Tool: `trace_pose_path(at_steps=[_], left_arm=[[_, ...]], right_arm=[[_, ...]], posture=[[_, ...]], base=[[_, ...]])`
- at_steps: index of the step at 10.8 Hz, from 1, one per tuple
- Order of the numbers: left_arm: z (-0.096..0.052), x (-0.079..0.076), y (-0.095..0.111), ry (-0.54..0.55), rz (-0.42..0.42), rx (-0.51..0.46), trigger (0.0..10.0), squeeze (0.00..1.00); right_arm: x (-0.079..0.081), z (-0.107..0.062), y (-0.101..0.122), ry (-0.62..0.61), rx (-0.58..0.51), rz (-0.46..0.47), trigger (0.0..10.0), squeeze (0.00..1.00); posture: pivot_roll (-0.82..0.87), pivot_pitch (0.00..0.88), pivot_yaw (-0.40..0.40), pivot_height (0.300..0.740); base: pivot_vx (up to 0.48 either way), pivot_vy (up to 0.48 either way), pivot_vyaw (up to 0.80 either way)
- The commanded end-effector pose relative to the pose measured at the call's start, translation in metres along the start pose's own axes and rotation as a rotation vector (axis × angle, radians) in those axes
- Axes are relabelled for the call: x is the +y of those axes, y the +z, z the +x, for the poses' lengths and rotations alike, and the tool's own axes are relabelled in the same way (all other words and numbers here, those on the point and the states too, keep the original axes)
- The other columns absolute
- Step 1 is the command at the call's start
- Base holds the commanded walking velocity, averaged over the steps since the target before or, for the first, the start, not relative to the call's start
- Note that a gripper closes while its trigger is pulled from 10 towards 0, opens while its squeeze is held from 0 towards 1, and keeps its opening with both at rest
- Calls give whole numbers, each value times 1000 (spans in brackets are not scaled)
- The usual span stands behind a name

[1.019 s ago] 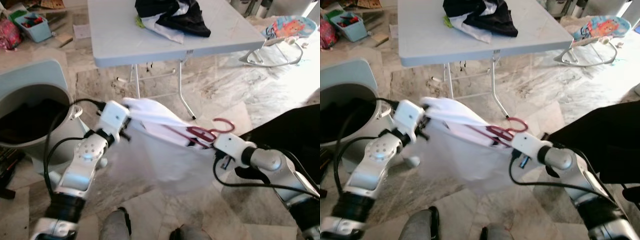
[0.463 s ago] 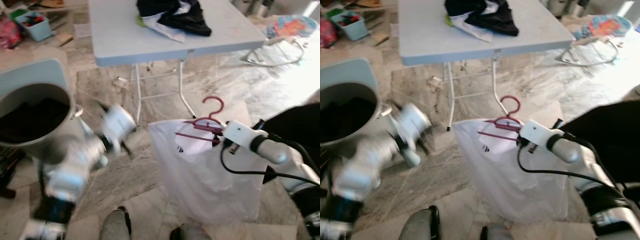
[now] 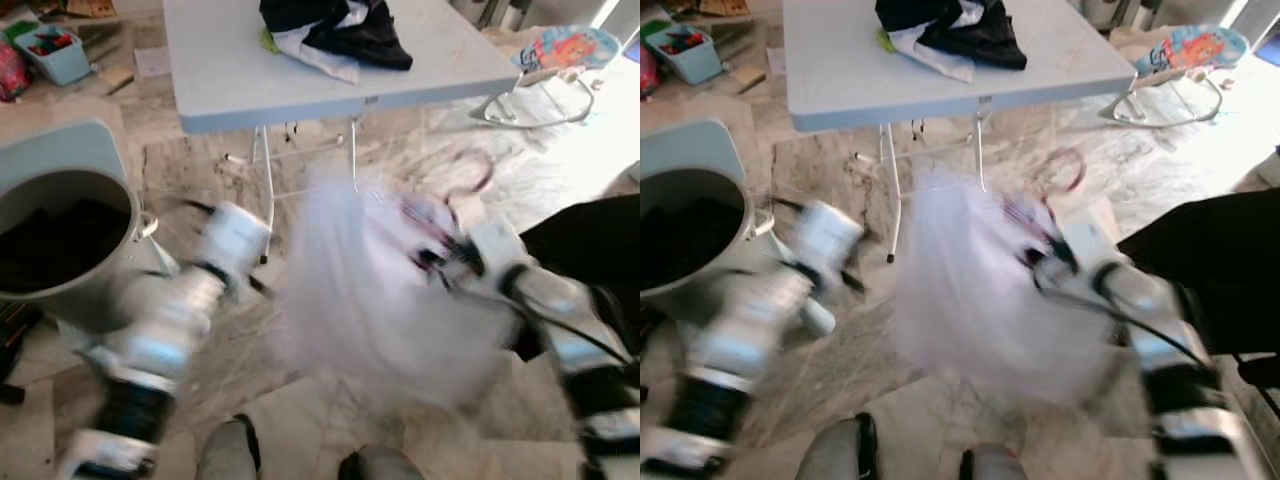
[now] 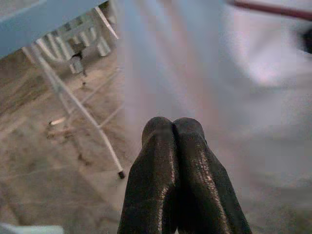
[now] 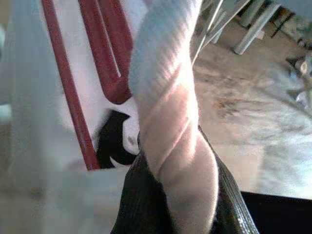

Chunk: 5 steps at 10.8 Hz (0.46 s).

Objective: Hang hanger

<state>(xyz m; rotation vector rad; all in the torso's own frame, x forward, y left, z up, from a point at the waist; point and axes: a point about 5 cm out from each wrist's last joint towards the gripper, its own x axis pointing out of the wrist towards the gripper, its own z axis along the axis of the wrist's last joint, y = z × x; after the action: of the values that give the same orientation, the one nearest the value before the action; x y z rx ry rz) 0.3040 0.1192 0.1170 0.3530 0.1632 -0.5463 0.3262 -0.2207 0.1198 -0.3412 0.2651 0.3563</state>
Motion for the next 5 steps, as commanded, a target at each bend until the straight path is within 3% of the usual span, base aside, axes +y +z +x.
trace_pose_path(at_steps=[1, 2, 3, 5], left_arm=[[0, -2, 4, 9, 21, -21, 10000, 0], [1, -6, 5, -3, 33, -26, 10000, 0], [3, -1, 0, 38, 69, -5, 10000, 0], [5, 11, -5, 101, 109, 10, 10000, 0]], right_arm=[[-8, -1, 21, -50, -73, 63, 10000, 0], [5, 0, 30, 20, -124, 79, 10000, 0], [17, -4, 41, 127, -168, 92, 10000, 0], [27, -13, 52, 247, -193, 114, 10000, 0]], posture=[[-91, 108, -59, 740], [-89, 107, -59, 740], [-88, 108, -59, 740], [-95, 108, -59, 740]], base=[[0, 0, 0], [0, 0, 0], [0, 0, 0], [0, 0, 0]])
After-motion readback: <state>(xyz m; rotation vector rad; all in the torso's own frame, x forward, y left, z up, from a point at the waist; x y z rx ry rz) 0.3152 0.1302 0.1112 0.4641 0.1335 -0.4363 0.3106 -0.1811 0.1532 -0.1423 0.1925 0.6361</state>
